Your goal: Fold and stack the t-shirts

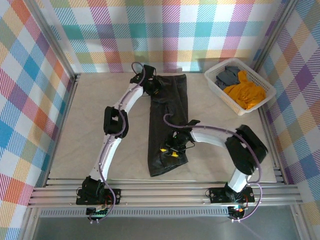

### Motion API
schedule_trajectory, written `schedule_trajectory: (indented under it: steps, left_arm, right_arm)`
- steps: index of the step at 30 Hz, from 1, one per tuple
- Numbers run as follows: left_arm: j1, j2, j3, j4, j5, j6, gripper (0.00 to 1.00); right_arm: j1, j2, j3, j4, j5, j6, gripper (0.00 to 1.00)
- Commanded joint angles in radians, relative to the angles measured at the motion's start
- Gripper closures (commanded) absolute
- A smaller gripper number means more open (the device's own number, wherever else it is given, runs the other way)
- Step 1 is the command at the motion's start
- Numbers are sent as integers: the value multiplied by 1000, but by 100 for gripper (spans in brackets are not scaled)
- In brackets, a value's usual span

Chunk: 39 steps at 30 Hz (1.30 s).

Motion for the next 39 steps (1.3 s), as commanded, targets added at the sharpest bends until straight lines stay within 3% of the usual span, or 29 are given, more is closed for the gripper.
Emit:
schedule_trajectory:
  steps: [1, 5, 10, 13, 16, 21, 29, 35, 39]
  left_arm:
    - [-11, -319, -116, -131, -25, 85, 49]
    - [-56, -747, -720, -18, -40, 93, 49]
    - [-154, -1190, -1416, -2, -32, -13, 58]
    - [-291, -1394, -1734, 69, -40, -118, 58]
    - [-417, -1513, -1929, 144, -62, -230, 55]
    - [-534, -1592, -2069, 250, -131, -351, 50]
    - [-606, -1458, -2091, 419, -110, -392, 49]
    - [-662, -1332, -2035, 419, -136, -406, 58]
    - [-687, -1296, -1997, 413, -149, -405, 75]
  right_arm:
    - [8, -176, -50, 13, 103, 34, 46]
    - [-10, -375, -146, -56, 179, 9, 43]
    - [-130, -556, -299, -64, 58, -129, 43]
    - [-154, -556, -333, -101, 3, -246, 41]
    - [-155, -525, -366, -88, -26, -317, 42]
    - [-154, -441, -422, 9, -79, -348, 45]
    - [-126, -290, -429, 115, -97, -291, 50]
    - [-64, -254, -421, 152, -79, -222, 58]
    - [-47, -251, -425, 162, -63, -189, 70]
